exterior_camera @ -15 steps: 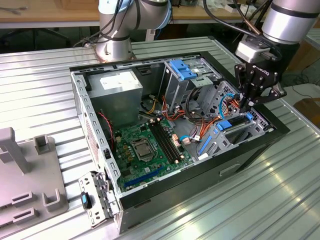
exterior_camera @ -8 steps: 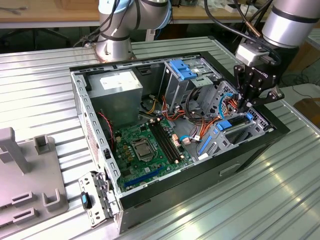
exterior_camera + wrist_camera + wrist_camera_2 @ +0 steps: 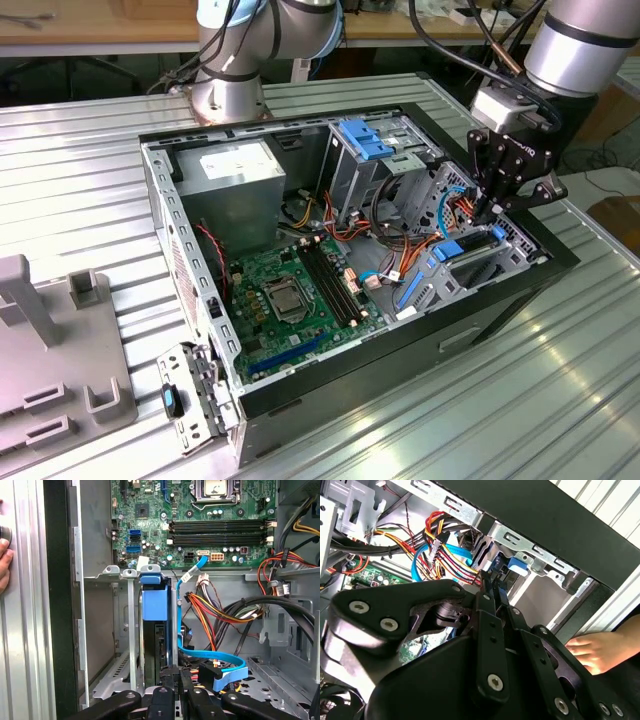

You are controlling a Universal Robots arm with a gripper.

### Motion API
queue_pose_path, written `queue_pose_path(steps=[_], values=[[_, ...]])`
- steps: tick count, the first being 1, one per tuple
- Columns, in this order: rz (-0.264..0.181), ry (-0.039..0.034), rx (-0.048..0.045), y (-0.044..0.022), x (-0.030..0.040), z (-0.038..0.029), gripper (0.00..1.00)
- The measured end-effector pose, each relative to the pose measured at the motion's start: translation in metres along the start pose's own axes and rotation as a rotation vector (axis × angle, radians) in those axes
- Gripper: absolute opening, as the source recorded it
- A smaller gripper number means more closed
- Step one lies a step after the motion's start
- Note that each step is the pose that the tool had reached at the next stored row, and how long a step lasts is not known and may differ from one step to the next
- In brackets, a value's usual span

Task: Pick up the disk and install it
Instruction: 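Insert the first disk wire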

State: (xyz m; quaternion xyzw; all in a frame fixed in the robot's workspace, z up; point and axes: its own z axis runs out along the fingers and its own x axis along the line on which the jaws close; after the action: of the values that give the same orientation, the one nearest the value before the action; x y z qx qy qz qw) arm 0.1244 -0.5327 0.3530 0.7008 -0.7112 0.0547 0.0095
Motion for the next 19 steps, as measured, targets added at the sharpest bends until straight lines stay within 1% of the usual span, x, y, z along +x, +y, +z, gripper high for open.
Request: queue_pose_path(steps=[4, 6, 7, 8, 9, 10, 11, 15, 17, 18, 19], values=[[0.0, -0.0015, 0.0, 0.0, 0.0001, -0.0001, 0.17], [0.0, -0.0036, -0.0001, 0.0, 0.0001, 0.0, 0.17], [0.0, -0.0068, -0.0001, 0.0001, 0.0003, 0.0, 0.17], [0.001, -0.0136, -0.0003, 0.0001, 0.0004, 0.0001, 0.17], [0.002, -0.0288, -0.0005, 0.0002, 0.0011, 0.0001, 0.17], [0.003, -0.0485, -0.0009, 0.0002, 0.0026, 0.0002, 0.17], [0.003, -0.0528, -0.0009, 0.0001, 0.0046, 0.0004, 0.17], [-0.001, -0.057, -0.0007, 0.0, 0.0113, 0.0011, 0.17], [-0.005, -0.0621, -0.0005, -0.0001, 0.0192, 0.0021, 0.17], [-0.009, -0.0691, -0.0002, 0.0, 0.0219, 0.0027, 0.17], [-0.014, -0.0809, 0.0007, 0.0006, 0.0228, 0.0032, 0.17]])
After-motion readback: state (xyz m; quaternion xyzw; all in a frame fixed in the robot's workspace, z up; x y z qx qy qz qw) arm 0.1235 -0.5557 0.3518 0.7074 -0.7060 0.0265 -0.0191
